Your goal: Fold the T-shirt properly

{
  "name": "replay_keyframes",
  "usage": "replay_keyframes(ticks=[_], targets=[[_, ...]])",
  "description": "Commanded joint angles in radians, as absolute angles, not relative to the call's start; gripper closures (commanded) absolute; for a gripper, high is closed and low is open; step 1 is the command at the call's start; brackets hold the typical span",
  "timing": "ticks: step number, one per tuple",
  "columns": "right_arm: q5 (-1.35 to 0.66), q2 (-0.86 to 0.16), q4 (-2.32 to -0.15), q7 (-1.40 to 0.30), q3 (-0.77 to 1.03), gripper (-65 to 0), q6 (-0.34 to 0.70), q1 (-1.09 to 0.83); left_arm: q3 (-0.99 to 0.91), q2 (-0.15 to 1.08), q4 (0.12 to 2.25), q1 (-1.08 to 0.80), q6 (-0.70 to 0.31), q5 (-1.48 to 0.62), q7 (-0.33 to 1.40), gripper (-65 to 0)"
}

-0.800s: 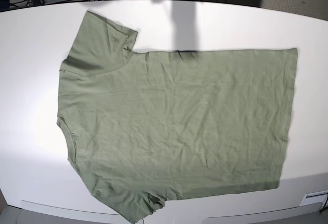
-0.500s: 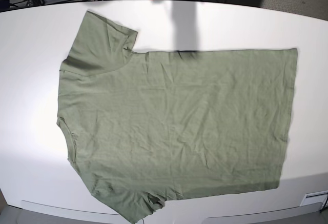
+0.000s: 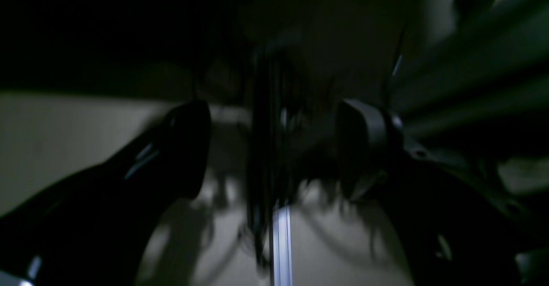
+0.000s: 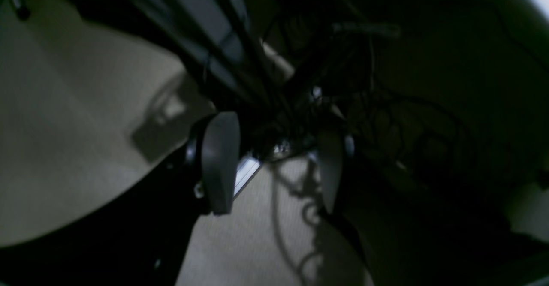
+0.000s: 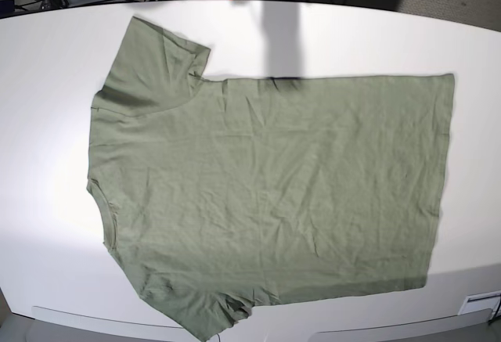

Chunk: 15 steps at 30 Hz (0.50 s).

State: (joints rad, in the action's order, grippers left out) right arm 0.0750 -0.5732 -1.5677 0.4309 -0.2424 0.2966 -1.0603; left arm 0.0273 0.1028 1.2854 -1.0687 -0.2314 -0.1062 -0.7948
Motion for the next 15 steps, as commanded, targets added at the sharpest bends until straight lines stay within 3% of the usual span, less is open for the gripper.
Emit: replay_keyframes(ticks=[1,5,15], targets=[[0.067,-0.579,-1.591,0.456,-0.242,-30.2,0.300,-1.069,0.027,0.106,1.294,-1.097,-0.231,-0.104,-0.833,-44.4],[0.067,-0.575,-1.631,0.453,-0.242,-30.2,0.299,-1.047,0.027,0.106,1.320,-1.097,-0.223,-0.022,-0.832,-44.4],[0.067,-0.573,-1.696,0.452,-0.242,-30.2,0.297,-0.974,0.027,0.105,1.480,-1.087,-0.001,0.082,-0.727,-44.4]])
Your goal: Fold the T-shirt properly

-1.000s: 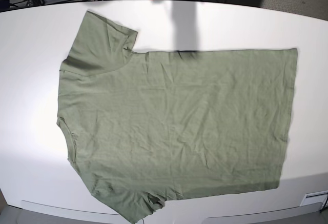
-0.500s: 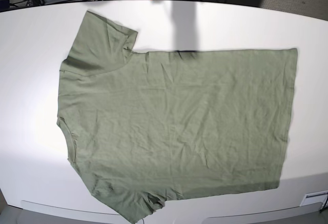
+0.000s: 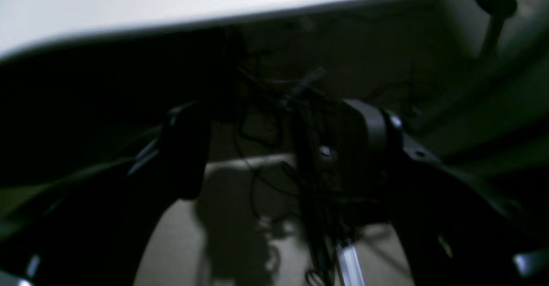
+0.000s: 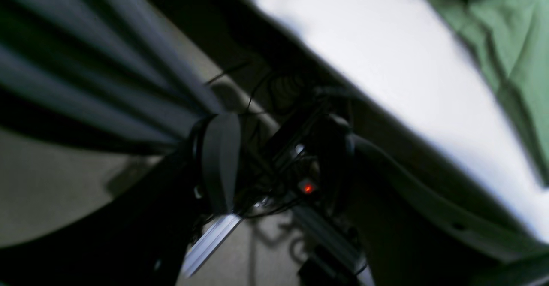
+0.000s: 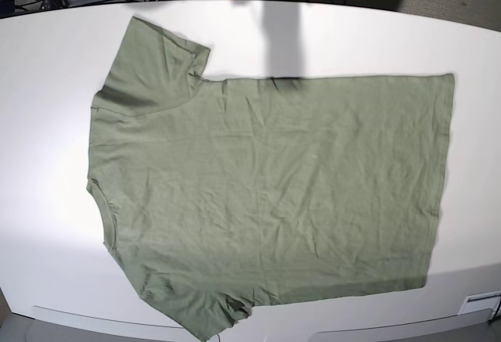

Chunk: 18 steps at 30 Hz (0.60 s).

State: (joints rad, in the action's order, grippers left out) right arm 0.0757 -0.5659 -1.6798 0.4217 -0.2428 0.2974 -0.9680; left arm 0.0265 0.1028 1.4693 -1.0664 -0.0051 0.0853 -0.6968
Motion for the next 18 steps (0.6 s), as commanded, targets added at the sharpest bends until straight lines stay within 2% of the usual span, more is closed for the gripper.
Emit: replay_keyframes(ticks=[1,4,9,14,18], targets=[[0.067,-0.573,-1.696,0.452,-0.242,-30.2,0.297,-0.949,0.027,0.105,1.500,-1.080,0.016,0.082,-0.725,-44.4],[0.067,-0.573,-1.696,0.452,-0.242,-30.2,0.296,-0.873,0.027,0.100,1.555,-1.052,0.035,0.082,-0.712,-44.4],[0.067,-0.574,-1.696,0.443,-0.242,-30.2,0.295,-0.789,0.027,0.100,1.659,-1.028,0.086,0.091,-0.573,-44.4],[0.076,-0.574,-1.696,0.443,-0.242,-30.2,0.295,-0.730,0.027,0.104,1.738,-1.013,0.174,0.268,-0.516,-44.4],[0.081,-0.574,-1.696,0.431,-0.241,-30.2,0.288,-0.666,0.027,0.123,1.750,-0.938,0.184,0.406,-0.483,-44.4]])
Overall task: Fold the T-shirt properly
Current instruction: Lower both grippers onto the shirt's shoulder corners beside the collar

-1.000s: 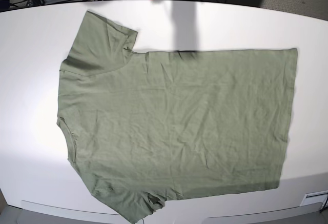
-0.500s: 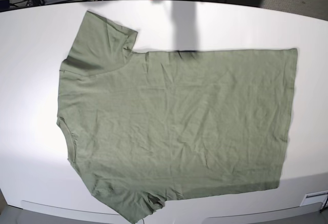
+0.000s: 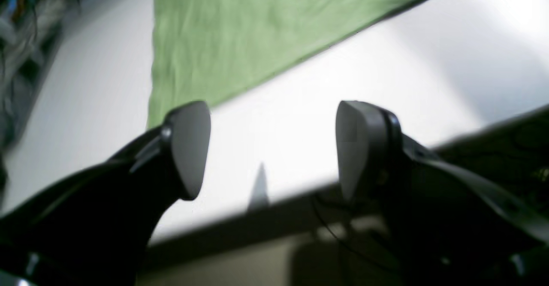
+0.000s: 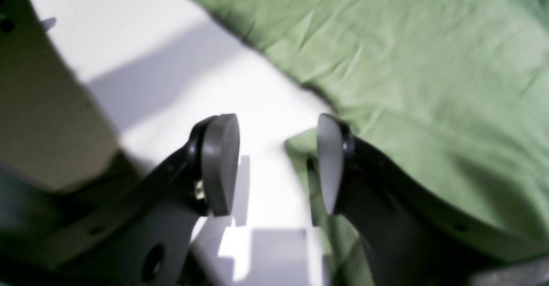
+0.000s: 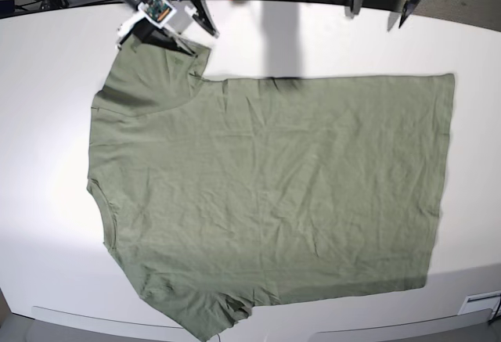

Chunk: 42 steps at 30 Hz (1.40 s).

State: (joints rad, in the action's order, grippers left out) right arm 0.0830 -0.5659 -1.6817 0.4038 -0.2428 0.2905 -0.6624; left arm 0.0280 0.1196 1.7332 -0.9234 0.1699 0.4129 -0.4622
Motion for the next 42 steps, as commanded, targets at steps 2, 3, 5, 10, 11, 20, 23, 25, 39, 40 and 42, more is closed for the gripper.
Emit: replay_keyframes(ticks=[2,3,5,10,11,20,23,25,39,40,42], targets=[[0.139,-0.573,-1.696,0.376,-0.235,-30.2,0.280,-0.638,0.028,0.123,1.750,-0.896,0.178,0.502,-0.370,-44.4],[0.179,-0.573,-1.700,0.331,-0.235,-30.2,0.279,-0.625,0.028,0.126,1.750,-0.878,0.172,0.551,-0.303,-44.4],[0.254,-0.573,-1.725,0.218,-0.235,-30.2,0.276,-0.609,0.028,0.151,1.750,-0.851,0.172,0.614,-0.193,-44.4],[0.363,-0.574,-1.870,0.050,-0.235,-30.2,0.268,-0.610,0.028,0.246,1.752,-0.822,0.172,0.738,-0.135,-44.4],[0.379,-0.574,-1.903,0.030,-0.235,-30.2,0.267,-0.610,0.028,0.260,1.755,-0.822,0.172,0.755,-0.131,-44.4],[0.506,-0.574,-2.128,-0.321,-0.235,-30.2,0.224,-0.610,0.107,0.418,1.911,-0.823,0.171,0.759,0.103,-44.4],[0.506,-0.574,-2.140,-0.374,-0.235,-30.2,0.226,-0.613,0.147,0.476,1.966,-0.822,0.139,0.759,0.109,-44.4],[0.506,-0.574,-2.139,-0.402,-0.235,-30.2,0.237,-0.619,0.154,0.506,1.976,-0.822,0.064,0.759,0.109,-44.4],[0.505,-0.573,-2.140,-0.459,-0.238,-30.2,0.255,-0.671,0.152,0.605,1.975,-0.654,-0.177,0.607,0.254,-44.4],[0.506,-0.573,-2.140,-0.459,-0.238,-30.2,0.255,-0.671,0.152,0.620,1.975,-0.637,-0.177,0.607,0.254,-44.4],[0.506,-0.573,-2.140,-0.459,-0.238,-30.2,0.255,-0.671,0.152,0.660,1.975,-0.611,-0.197,0.580,0.256,-44.4]])
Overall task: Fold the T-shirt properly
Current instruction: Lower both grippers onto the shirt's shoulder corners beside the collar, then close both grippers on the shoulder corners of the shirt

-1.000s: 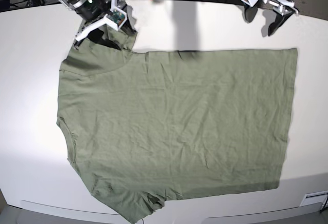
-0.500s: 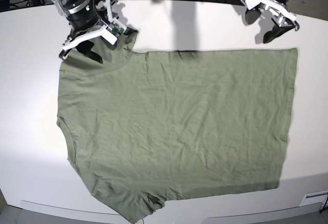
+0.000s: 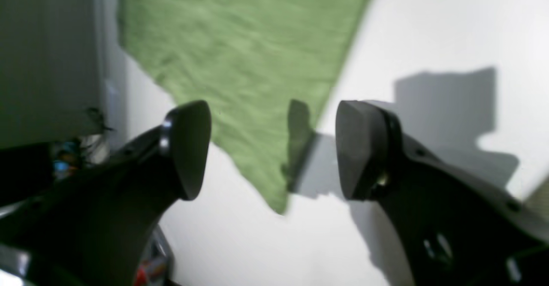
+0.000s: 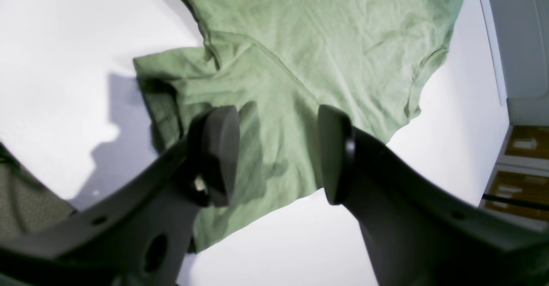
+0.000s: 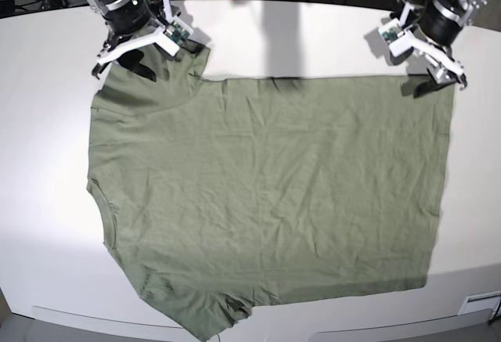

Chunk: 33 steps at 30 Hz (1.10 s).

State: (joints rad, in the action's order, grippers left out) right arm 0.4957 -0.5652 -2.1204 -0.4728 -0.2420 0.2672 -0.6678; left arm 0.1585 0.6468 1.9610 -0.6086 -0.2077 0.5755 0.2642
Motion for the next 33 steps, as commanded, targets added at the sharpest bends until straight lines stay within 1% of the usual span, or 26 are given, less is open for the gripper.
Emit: replay_keyframes(ticks=[1,2,3,4,10,15,20,26,33], targets=[[0.506,-0.573,-2.140,-0.459,-0.238,-30.2,0.255,-0.671,0.152,0.684,1.973,-0.598,-0.236,0.549,0.263,-44.4],[0.505,-0.573,-2.140,-0.459,-0.238,-30.2,0.255,-0.671,0.152,0.706,1.966,-0.588,-0.280,0.519,0.266,-44.4],[0.505,-0.573,-2.140,-0.460,-0.238,-30.2,0.254,-0.671,0.152,0.723,1.954,-0.580,-0.302,0.501,0.266,-44.4],[0.505,-0.573,-2.140,-0.462,-0.238,-30.2,0.255,-0.671,0.152,0.735,1.938,-0.575,-0.305,0.496,0.265,-44.4],[0.505,-0.573,-2.141,-0.471,-0.238,-30.2,0.254,-0.671,0.152,0.729,1.795,-0.520,-0.303,0.496,0.211,-44.4],[0.505,-0.573,-2.141,-0.471,-0.238,-30.2,0.254,-0.671,0.152,0.730,1.665,-0.468,-0.303,0.495,0.208,-44.4],[0.505,-0.573,-2.141,-0.471,-0.238,-30.2,0.253,-0.671,0.152,0.731,1.583,-0.466,-0.303,0.496,0.207,-44.4],[0.505,-0.573,-2.141,-0.467,-0.238,-30.2,0.253,-0.671,0.152,0.728,1.534,-0.465,-0.303,0.496,0.099,-44.4],[0.505,-0.573,-2.141,-0.461,-0.238,-30.2,0.253,-0.671,0.152,0.730,1.534,-0.469,-0.274,0.498,0.104,-44.4]])
